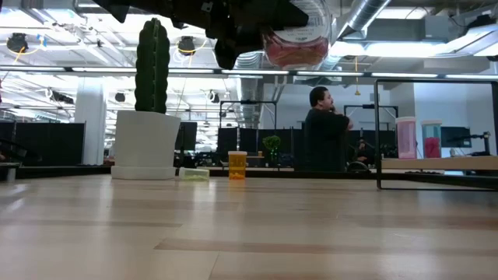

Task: Pick and place medicine bottles onto shelf by color
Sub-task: Put the transparent pill bottle on the shelf

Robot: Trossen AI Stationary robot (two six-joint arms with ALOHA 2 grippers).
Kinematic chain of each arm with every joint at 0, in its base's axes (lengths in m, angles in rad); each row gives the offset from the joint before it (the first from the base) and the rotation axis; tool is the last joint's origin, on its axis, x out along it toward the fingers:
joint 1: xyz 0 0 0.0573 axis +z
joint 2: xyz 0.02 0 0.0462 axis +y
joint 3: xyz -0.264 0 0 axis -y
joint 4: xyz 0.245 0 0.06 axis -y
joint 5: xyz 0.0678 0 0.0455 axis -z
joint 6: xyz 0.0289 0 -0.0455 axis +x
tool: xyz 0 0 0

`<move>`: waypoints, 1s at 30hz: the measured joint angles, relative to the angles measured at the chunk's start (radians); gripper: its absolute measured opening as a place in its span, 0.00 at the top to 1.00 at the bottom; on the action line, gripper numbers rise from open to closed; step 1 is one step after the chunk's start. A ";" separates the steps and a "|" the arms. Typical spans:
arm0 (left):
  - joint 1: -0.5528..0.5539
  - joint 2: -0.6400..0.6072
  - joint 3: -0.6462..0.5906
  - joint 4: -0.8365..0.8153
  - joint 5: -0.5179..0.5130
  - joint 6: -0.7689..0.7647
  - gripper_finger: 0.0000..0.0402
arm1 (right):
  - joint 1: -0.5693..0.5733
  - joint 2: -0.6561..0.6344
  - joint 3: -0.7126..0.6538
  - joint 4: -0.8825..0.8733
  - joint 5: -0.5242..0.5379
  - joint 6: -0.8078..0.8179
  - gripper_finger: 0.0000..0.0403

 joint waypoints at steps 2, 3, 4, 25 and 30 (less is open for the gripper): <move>-0.001 0.000 0.000 0.011 0.003 -0.017 0.67 | -0.003 -0.004 0.010 -0.026 -0.005 0.003 0.54; -0.001 0.000 0.000 0.019 0.001 -0.018 0.66 | -0.005 -0.003 0.025 -0.050 -0.005 0.005 0.52; 0.000 0.000 0.001 0.032 -0.003 -0.017 0.64 | -0.007 -0.003 0.043 -0.074 -0.005 0.009 0.51; 0.047 -0.003 0.003 0.147 -0.020 -0.017 0.36 | -0.046 -0.138 0.277 -0.660 -0.005 0.153 0.53; 0.049 -0.003 0.003 0.143 -0.020 -0.018 0.37 | -0.004 -0.303 0.138 -0.658 0.125 0.299 0.55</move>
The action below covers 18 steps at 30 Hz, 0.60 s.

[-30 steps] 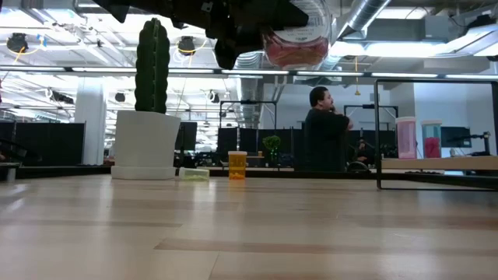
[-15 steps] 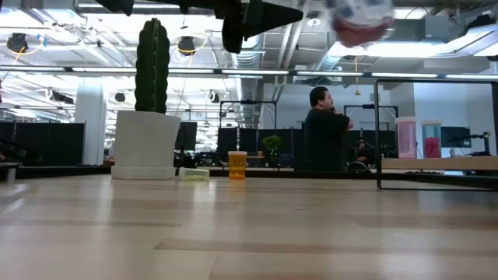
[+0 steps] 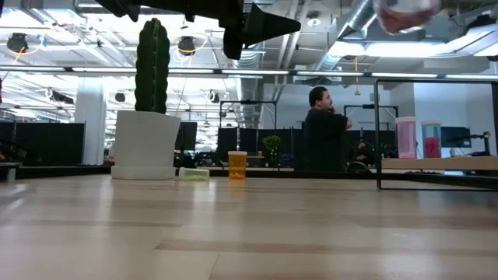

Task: Pick and place medicine bottles onto shelf by color
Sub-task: Put the transparent pill bottle on the shelf

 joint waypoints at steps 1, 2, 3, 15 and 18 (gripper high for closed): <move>0.000 0.000 0.000 0.000 0.000 -0.001 0.37 | 0.012 -0.037 -0.042 0.000 0.023 0.046 0.54; 0.000 0.000 0.000 0.000 0.000 -0.003 0.37 | 0.023 -0.073 -0.090 0.001 0.046 0.092 0.52; 0.000 0.000 0.000 0.000 0.000 -0.007 0.37 | 0.034 -0.109 -0.140 0.001 0.063 0.144 0.51; 0.007 0.000 0.000 -0.002 -0.007 -0.017 0.37 | 0.184 -0.379 -0.655 0.065 0.189 0.673 0.52; 0.010 0.000 -0.001 -0.005 -0.007 -0.018 0.37 | 0.213 -0.388 -0.730 0.065 0.189 0.761 0.50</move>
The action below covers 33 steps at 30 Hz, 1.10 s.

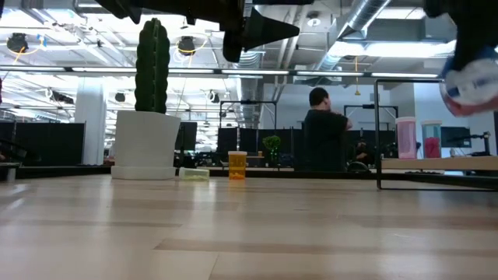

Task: Pick and place medicine bottles onto shelf by color
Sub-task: Put the transparent pill bottle on the shelf

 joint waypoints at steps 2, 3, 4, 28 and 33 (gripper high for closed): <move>0.000 0.000 0.000 -0.003 -0.002 0.000 0.37 | 0.022 0.001 -0.039 -0.005 0.000 0.051 0.50; 0.000 0.000 0.000 -0.004 -0.002 0.000 0.37 | 0.035 0.001 -0.056 -0.003 0.000 0.077 0.50; 0.000 0.000 0.000 -0.004 -0.002 0.000 0.37 | 0.048 0.001 -0.072 -0.001 0.000 0.104 0.50; 0.001 0.001 0.000 -0.017 -0.002 -0.002 0.37 | 0.294 0.003 -0.304 0.048 0.166 0.646 0.51; 0.001 0.001 0.000 -0.017 -0.002 -0.005 0.37 | 0.296 0.003 -0.304 0.055 0.167 0.648 0.50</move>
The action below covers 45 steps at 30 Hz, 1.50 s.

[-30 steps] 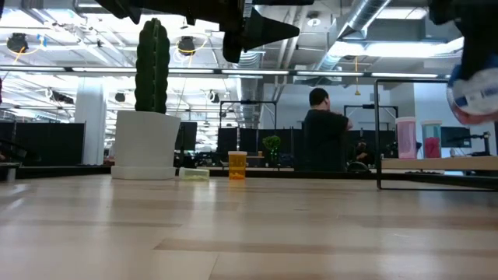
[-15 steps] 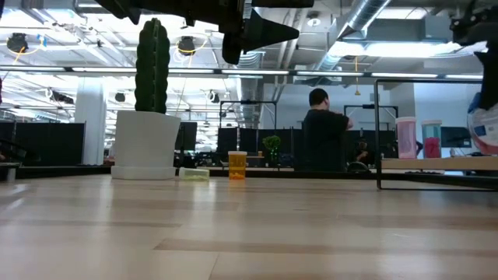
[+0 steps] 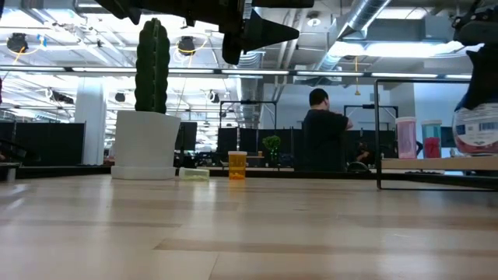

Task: Pick and place medicine bottles onto shelf by color
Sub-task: Put the transparent pill bottle on the shelf

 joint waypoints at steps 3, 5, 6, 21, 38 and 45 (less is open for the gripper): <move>0.000 0.000 0.000 0.000 0.000 -0.004 0.37 | 0.000 0.002 0.000 0.016 0.000 -0.001 0.48; 0.000 0.000 0.000 0.000 0.000 -0.004 0.37 | 0.000 0.014 0.000 0.024 -0.001 -0.003 0.46; 0.000 0.000 0.000 0.000 0.000 -0.004 0.37 | 0.000 0.022 0.000 0.027 -0.003 -0.003 0.46; 0.000 0.000 0.000 0.000 0.000 -0.004 0.37 | -0.038 0.143 0.000 0.013 -0.068 -0.015 0.42; 0.000 0.000 0.000 0.000 0.000 -0.004 0.37 | -0.055 0.144 0.000 0.028 -0.086 -0.076 0.42; 0.000 0.000 0.000 0.000 0.000 -0.004 0.37 | -0.063 0.141 0.011 0.054 -0.105 -0.168 0.42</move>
